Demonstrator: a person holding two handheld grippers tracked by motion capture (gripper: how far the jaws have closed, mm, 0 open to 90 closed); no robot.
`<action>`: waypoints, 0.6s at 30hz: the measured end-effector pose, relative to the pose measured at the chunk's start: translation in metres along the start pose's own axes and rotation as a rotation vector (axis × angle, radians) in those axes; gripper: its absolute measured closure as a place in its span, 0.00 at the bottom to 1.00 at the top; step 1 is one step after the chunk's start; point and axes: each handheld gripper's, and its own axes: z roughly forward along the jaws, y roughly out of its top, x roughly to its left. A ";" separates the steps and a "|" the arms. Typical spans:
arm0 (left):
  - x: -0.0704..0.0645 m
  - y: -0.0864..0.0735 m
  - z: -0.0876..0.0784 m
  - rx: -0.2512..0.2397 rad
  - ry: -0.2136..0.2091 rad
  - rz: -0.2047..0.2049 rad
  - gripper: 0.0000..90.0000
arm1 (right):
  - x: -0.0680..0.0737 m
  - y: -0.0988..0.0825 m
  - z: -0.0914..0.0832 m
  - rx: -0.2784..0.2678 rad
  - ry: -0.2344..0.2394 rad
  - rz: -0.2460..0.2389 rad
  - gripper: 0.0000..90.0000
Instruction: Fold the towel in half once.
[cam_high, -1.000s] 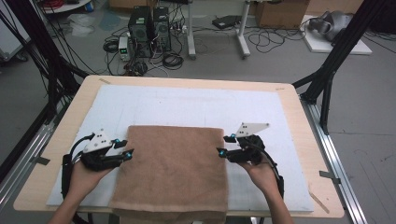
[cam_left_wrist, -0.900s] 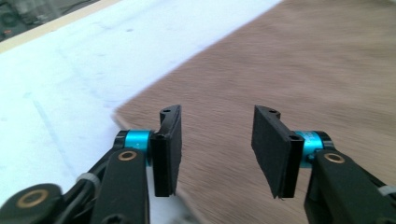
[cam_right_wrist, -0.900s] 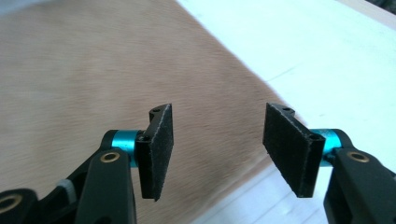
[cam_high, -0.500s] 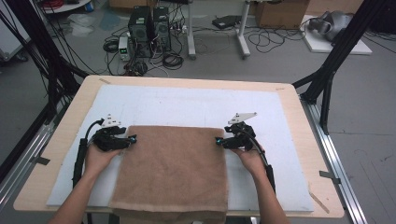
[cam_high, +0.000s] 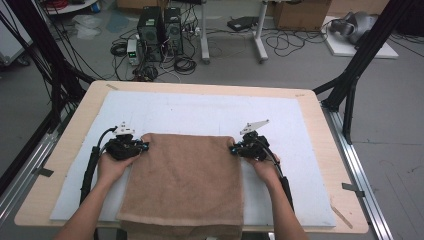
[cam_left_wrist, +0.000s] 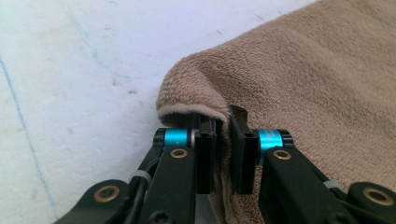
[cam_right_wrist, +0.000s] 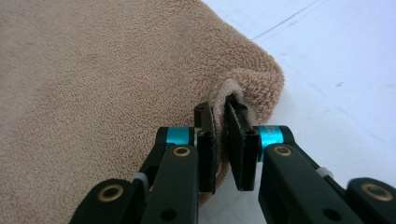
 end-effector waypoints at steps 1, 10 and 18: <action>0.000 0.001 0.000 -0.006 0.002 -0.001 0.92 | 0.000 0.001 -0.003 -0.010 -0.011 0.003 0.93; -0.013 0.076 -0.005 -0.116 0.073 0.104 0.93 | -0.023 0.037 -0.054 -0.112 -0.137 -0.001 0.93; -0.013 0.149 -0.020 -0.209 0.096 0.128 0.93 | -0.045 0.093 -0.110 -0.184 -0.242 -0.032 0.93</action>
